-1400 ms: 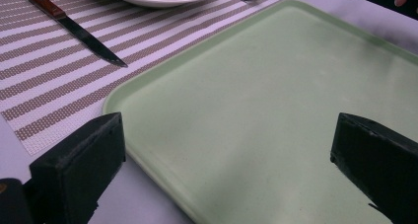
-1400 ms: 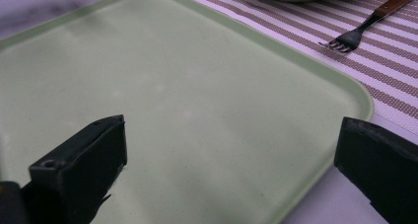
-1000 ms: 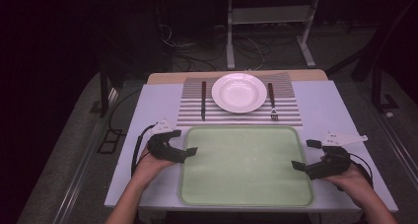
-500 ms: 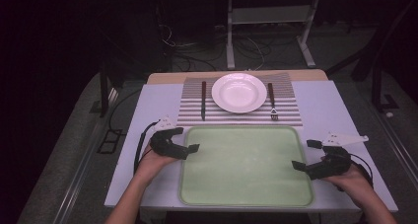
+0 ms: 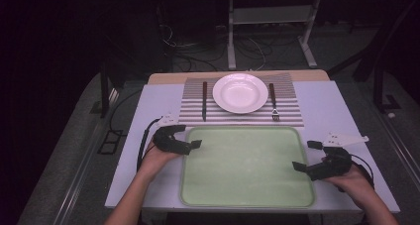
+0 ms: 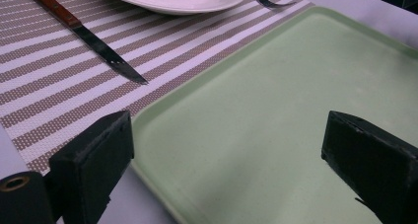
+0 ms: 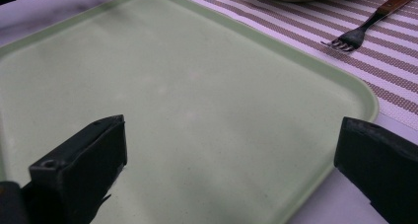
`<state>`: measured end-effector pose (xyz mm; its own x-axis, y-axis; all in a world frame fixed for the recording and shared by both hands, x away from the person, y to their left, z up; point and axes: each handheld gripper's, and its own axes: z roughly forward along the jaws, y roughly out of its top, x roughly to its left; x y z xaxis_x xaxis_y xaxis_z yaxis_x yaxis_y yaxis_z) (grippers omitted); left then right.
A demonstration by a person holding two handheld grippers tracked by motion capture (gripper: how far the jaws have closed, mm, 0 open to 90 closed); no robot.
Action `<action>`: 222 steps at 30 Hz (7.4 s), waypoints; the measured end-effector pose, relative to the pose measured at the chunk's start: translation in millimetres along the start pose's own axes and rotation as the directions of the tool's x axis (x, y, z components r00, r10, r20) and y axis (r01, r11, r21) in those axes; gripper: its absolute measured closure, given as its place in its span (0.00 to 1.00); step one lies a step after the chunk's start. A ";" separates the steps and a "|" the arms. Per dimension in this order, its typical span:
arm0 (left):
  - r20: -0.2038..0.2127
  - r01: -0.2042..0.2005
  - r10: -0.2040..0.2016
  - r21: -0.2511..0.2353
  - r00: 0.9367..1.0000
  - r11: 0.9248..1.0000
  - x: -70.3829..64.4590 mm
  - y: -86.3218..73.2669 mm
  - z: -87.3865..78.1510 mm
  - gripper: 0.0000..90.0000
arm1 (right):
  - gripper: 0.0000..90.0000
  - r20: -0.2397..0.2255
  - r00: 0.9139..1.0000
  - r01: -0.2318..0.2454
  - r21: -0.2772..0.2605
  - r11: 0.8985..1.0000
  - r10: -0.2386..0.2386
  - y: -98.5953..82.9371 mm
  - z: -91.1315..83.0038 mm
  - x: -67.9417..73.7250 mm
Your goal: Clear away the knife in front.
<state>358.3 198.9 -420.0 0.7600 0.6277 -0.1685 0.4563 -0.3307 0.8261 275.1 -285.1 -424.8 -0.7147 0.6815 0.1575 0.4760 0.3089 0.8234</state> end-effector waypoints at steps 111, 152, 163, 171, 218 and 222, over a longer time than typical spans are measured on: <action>-0.115 0.026 -0.017 0.079 0.993 0.997 79.2 71.6 102.1 0.96 | 0.00 -0.004 1.000 -0.017 -0.012 1.000 0.017 -0.7 -1.2 -2.1; -0.165 0.029 0.005 0.205 0.986 0.978 86.8 68.4 130.6 0.99 | 0.00 -0.011 1.000 -0.022 -0.016 1.000 0.022 -1.8 -1.9 -2.4; -0.181 0.040 -0.002 0.207 0.983 0.977 92.1 67.8 124.7 0.99 | 0.00 -0.010 1.000 -0.024 -0.016 1.000 0.024 -1.7 -1.7 -2.5; -0.195 0.050 -0.009 0.210 0.981 0.976 96.6 67.4 119.2 0.99 | 0.00 -0.010 1.000 -0.025 -0.017 1.000 0.024 -1.6 -1.6 -2.7; -0.203 0.028 0.007 0.173 0.979 0.984 108.1 92.6 118.7 0.79 | 0.00 -0.012 0.999 -0.032 -0.023 0.999 0.032 -2.2 -2.5 -4.0; -0.207 0.022 0.016 0.181 0.978 0.983 109.6 96.6 122.4 0.77 | 0.00 -0.014 0.999 -0.039 -0.025 0.999 0.038 -2.4 -2.9 -4.3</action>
<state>542.3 149.5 -424.6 0.6552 0.7544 -0.0402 0.5490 -0.4389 0.7113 275.6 -290.7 -425.9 -0.7028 0.6837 0.1965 0.4904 0.2655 0.8301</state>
